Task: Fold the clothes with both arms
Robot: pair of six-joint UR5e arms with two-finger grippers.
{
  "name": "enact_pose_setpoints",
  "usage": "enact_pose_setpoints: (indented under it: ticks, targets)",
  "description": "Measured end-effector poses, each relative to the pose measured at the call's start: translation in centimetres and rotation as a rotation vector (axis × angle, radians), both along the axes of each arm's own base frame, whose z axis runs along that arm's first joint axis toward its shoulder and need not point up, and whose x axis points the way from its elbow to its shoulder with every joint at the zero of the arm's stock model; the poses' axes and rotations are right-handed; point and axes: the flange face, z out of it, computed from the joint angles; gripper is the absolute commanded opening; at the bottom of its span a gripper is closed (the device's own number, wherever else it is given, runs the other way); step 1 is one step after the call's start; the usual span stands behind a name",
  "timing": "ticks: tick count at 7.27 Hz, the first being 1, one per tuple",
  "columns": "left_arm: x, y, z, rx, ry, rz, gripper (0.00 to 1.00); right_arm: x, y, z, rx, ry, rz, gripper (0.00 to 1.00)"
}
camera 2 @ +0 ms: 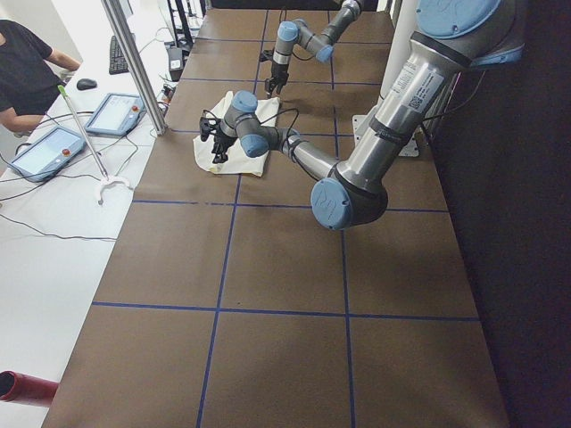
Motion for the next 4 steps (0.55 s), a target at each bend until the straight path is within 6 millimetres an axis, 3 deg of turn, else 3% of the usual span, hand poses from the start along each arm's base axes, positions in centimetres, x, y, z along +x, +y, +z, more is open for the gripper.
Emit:
enact_pose_setpoints:
  ticks: [1,2,4]
  targets:
    - [-0.18,0.15,-0.48,0.005,0.006,-0.002,0.50,-0.61,-0.18,0.82,0.003,0.023,0.010,0.47]
    - [-0.32,0.28,-0.68,0.007,0.009,-0.003,0.50,-0.94,-0.33,1.37,0.005,0.038,0.018,0.00]
    - [-0.55,0.51,0.21,0.001,0.000,-0.002,0.50,-1.09,-0.32,1.30,0.008,0.040,0.021,0.00]
